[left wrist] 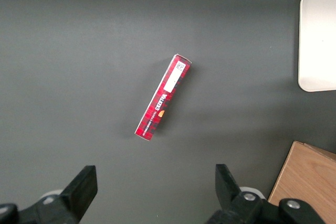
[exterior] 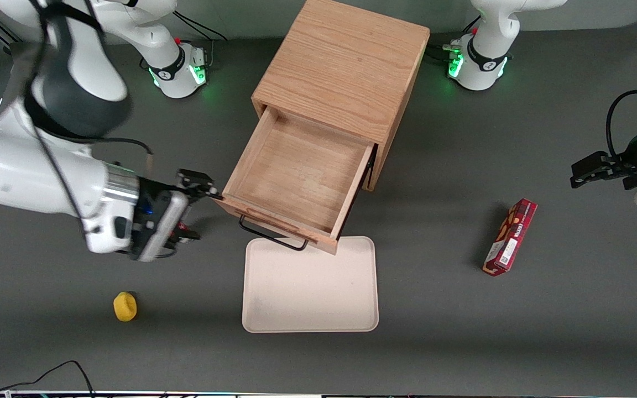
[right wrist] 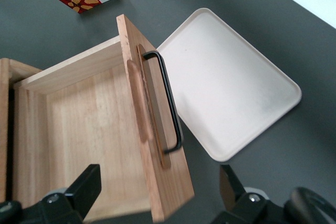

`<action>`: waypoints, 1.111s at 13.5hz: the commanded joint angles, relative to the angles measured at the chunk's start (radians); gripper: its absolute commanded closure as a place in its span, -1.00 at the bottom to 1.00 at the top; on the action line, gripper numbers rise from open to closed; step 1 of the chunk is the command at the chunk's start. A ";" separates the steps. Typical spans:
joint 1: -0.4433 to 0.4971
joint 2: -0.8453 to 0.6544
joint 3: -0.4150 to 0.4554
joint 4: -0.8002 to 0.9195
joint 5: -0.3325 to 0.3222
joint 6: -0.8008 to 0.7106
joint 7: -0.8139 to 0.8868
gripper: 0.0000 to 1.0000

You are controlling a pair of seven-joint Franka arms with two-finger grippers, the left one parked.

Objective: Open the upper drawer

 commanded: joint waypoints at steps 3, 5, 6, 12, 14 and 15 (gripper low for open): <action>-0.103 -0.205 0.003 -0.114 -0.120 -0.168 0.345 -1.00; -0.144 -0.259 0.002 -0.159 -0.277 -0.193 0.456 -1.00; -0.157 -0.287 0.002 -0.194 -0.350 -0.199 0.562 -1.00; -0.195 -0.324 0.012 -0.256 -0.566 -0.160 0.843 -1.00; -0.187 -0.318 0.021 -0.251 -0.555 -0.141 0.838 -1.00; -0.189 -0.318 0.029 -0.251 -0.555 -0.140 0.844 -1.00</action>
